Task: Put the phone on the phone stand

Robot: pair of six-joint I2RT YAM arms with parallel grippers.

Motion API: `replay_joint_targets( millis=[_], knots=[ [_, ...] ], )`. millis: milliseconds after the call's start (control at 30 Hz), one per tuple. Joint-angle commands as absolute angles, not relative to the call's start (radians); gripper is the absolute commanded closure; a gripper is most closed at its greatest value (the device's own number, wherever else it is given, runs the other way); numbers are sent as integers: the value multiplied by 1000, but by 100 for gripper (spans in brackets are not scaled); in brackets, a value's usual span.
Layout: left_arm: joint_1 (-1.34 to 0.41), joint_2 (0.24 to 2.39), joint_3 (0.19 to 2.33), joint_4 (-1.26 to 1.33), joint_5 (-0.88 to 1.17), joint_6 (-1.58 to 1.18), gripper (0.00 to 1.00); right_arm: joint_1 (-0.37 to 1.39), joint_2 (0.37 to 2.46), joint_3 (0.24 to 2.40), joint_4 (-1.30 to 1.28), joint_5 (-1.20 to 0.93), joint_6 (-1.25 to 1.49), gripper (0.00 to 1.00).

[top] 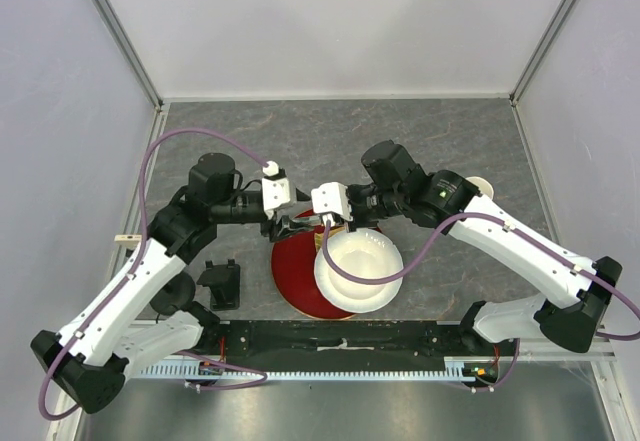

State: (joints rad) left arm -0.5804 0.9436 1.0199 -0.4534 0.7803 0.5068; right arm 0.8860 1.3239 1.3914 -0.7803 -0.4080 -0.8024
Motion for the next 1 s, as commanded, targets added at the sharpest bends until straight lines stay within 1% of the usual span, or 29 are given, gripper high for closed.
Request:
replay_joint_targets(
  millis=[0,67,133,233,267,300,333,400,433,500,533,567,600,633,667,700,733,767,800,900,933,967],
  knots=[
    [-591,974,1012,-413,720,560,39,884,1310,1466,-698,-457,-770,100],
    [-595,968,997,-400,707,561,44,884,1315,1470,-693,-457,-749,100],
    [-595,951,983,-370,709,554,44,884,1316,1471,-693,-465,-746,100],
    [-595,948,968,-365,710,549,50,884,1318,1470,-689,-469,-730,100],
    [-597,953,971,-371,716,549,56,884,1316,1470,-687,-475,-726,100],
    [-597,956,976,-380,722,548,59,884,1313,1467,-680,-485,-724,100],
    [-595,957,980,-382,727,543,66,885,1312,1465,-680,-489,-724,100],
    [-597,953,982,-379,759,532,77,887,1309,1460,-678,-492,-724,100],
    [-595,950,979,-364,771,525,87,885,1310,1459,-677,-489,-723,100],
    [-595,936,974,-348,805,499,90,887,1307,1447,-664,-476,-700,100],
    [-595,930,970,-338,822,488,94,885,1304,1437,-651,-465,-680,93],
    [-597,925,965,-318,827,464,97,885,1289,1425,-631,-439,-655,71],
    [-595,910,960,-301,827,447,98,885,1281,1392,-588,-436,-619,59],
    [-595,901,945,-287,831,433,98,885,1270,1375,-572,-433,-601,53],
    [-595,891,934,-250,831,398,98,887,1247,1356,-554,-434,-588,44],
    [-595,865,924,-224,827,375,98,885,1232,1326,-514,-430,-572,37],
    [-595,851,895,-195,809,344,98,885,1220,1310,-488,-413,-501,29],
    [-595,836,879,-131,799,283,98,884,1192,1296,-447,-376,-467,13],
    [-594,821,864,-103,795,253,98,882,1178,1278,-430,-359,-431,2],
    [-594,755,802,30,707,123,98,879,1134,1226,-332,-244,-237,2],
    [-592,720,775,53,648,94,98,876,1114,1214,-315,-227,-157,2],
    [-592,704,761,78,614,28,98,871,1106,1201,-290,-227,-134,2]
  ],
)
